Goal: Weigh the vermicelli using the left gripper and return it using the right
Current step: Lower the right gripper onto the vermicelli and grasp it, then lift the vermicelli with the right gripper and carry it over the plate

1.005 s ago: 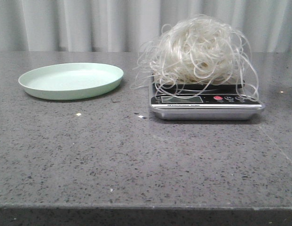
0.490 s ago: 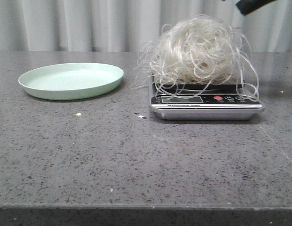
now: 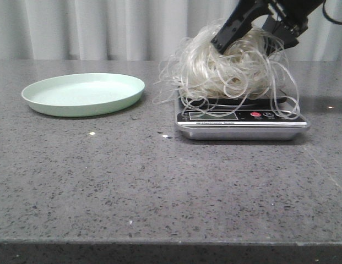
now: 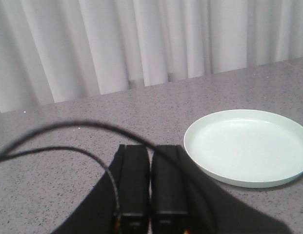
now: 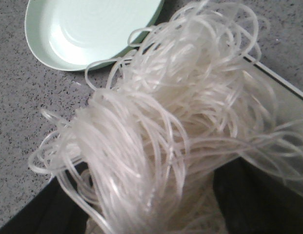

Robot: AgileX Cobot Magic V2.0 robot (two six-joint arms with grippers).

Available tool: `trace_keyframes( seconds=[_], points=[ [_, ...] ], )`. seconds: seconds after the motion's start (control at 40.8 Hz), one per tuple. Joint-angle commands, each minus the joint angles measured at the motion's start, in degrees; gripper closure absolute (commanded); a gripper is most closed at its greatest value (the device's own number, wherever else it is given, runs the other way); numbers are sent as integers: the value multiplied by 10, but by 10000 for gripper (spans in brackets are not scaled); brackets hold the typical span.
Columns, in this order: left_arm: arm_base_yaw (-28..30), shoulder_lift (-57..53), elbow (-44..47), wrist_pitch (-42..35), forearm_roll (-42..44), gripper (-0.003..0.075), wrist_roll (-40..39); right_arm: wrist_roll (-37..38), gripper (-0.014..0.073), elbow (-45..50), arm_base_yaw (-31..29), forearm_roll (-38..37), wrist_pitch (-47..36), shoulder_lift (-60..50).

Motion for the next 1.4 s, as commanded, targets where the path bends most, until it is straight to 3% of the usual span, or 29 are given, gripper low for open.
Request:
trace_keyframes(
  seconds=[0.0,0.074,0.294,0.736,1.054,1.201,1.373],
  points=[
    [-4,3,-17,-47,-4,584,-6,-11,23,-18,1,18,-13,-15],
    [-4,3,-17,-47,-4,584,-6,-11,85,-18,1,18,-13,-14],
    [-4,3,-17,-47,-4,584,-6,-11,458,-18,1,18,-3,-14],
    [-4,3,-17,-47,-4,584,-6,-11,442,-38,1,18,-17,-59],
    [-4,3,-17,-47,-4,583,-6,-10,442,-158,3,51,4,-90],
    [-4,3,-17,-47,-4,583,-6,-10,442,-223,32,73,2,-89],
    [-4,3,-17,-52,-4,583,-6,-10,442,-269,99,73,-61,-75]
  ],
)
